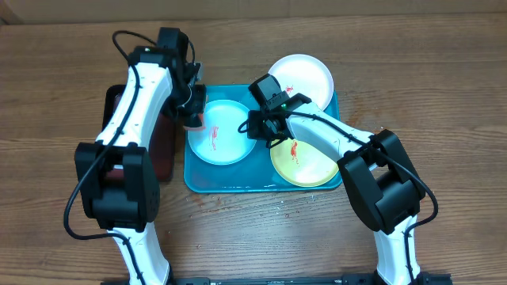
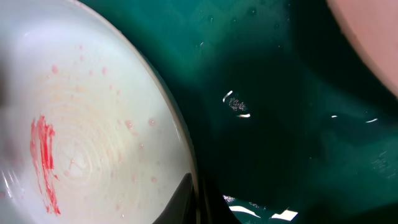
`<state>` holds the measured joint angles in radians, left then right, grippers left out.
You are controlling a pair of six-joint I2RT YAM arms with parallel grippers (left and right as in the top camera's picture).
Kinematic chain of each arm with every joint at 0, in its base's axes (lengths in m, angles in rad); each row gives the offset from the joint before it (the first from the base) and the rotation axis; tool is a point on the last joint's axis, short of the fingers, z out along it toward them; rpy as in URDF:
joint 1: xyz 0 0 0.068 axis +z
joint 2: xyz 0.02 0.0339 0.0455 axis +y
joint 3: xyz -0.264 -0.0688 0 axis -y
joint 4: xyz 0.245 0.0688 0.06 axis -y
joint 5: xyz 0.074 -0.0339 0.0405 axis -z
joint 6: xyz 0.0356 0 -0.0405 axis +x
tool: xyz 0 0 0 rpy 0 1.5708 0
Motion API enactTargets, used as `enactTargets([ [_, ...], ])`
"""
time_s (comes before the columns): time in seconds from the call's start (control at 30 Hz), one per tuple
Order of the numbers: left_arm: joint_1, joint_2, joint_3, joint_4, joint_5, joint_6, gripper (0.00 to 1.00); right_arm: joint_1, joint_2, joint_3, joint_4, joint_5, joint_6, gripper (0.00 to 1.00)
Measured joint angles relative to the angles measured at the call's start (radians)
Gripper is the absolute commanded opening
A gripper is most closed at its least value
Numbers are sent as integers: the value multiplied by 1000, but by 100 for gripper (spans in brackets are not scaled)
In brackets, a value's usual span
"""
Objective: Clean dirty plates on tray and stack at the side
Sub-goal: 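Carry the sponge with the left gripper onto the light-blue plate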
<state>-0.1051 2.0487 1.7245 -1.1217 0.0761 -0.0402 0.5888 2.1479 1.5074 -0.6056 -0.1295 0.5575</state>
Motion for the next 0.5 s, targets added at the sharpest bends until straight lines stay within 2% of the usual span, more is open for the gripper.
enactTargets([
  [0.27,-19,0,-175,151,-50,-52,4,0,0,0,0,-2,0,4],
  [0.5,-88,0,-224,210,-35,-58,4,0,0,0,-1,-2,0,4],
])
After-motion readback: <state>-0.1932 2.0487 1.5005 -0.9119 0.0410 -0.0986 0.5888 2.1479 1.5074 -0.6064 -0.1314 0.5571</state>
